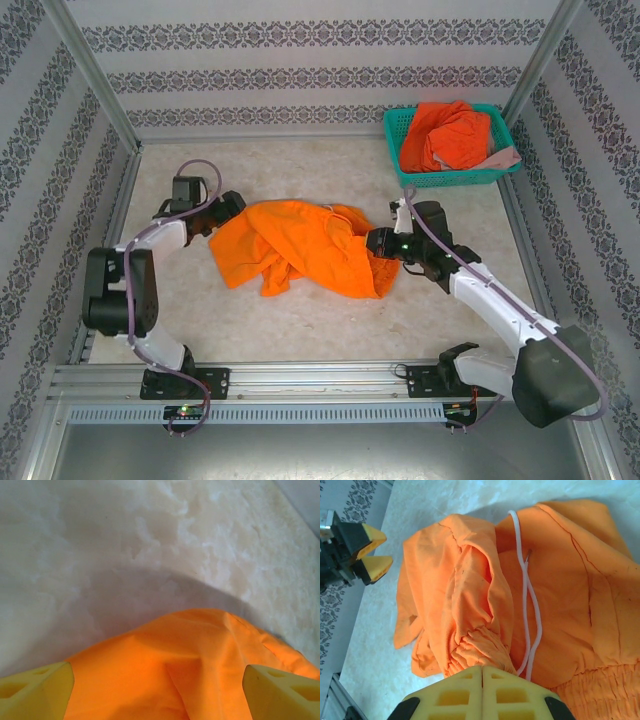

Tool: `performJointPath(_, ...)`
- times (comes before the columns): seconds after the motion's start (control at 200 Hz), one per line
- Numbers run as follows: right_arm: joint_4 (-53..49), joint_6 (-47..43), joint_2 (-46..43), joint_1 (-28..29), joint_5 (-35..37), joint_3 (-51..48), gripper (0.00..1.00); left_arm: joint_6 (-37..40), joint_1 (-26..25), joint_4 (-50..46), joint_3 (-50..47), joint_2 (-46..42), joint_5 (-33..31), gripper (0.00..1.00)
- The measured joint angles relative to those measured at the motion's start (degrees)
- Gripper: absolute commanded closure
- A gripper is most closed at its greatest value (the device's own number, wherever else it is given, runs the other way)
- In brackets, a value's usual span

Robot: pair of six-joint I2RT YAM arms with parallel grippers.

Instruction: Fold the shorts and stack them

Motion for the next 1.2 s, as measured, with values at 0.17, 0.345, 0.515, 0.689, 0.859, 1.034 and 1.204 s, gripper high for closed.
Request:
performJointPath(0.17, -0.72, -1.33, 5.81, -0.04, 0.46, 3.02, 1.00, -2.36, -0.44, 0.22, 3.26, 6.86, 2.78, 0.52)
performJointPath(0.345, -1.62, -3.28, 14.40, -0.61, 0.48, 13.14, 1.00, -4.59, -0.81, 0.42, 6.21, 12.20, 4.57, 1.00)
performJointPath(0.515, -3.91, -5.68, 25.55, -1.53, -0.09, 31.08, 1.00, -4.74, -0.79, -2.21, 15.02, 13.97, 3.21, 1.00)
performJointPath(0.689, -7.63, -7.08, 37.22, -2.40, -1.22, 56.43, 1.00, -3.02, 0.07, -8.35, 37.00, 15.23, 1.18, 1.00)
performJointPath(0.859, -11.21, -9.53, 40.13, -2.93, -2.27, 73.92, 1.00, -0.28, 2.71, -10.49, 51.43, 12.02, -1.84, 1.00)
performJointPath(1.034, -9.01, -16.09, 28.55, -2.84, -3.34, 64.59, 1.00, 1.92, 3.78, -5.60, 34.23, -7.32, -6.69, 1.00)
performJointPath(1.204, -5.66, -27.98, 9.77, 1.51, -2.56, 34.45, 0.91, 1.70, 1.22, 3.10, 0.96, -29.99, -13.94, 0.80)
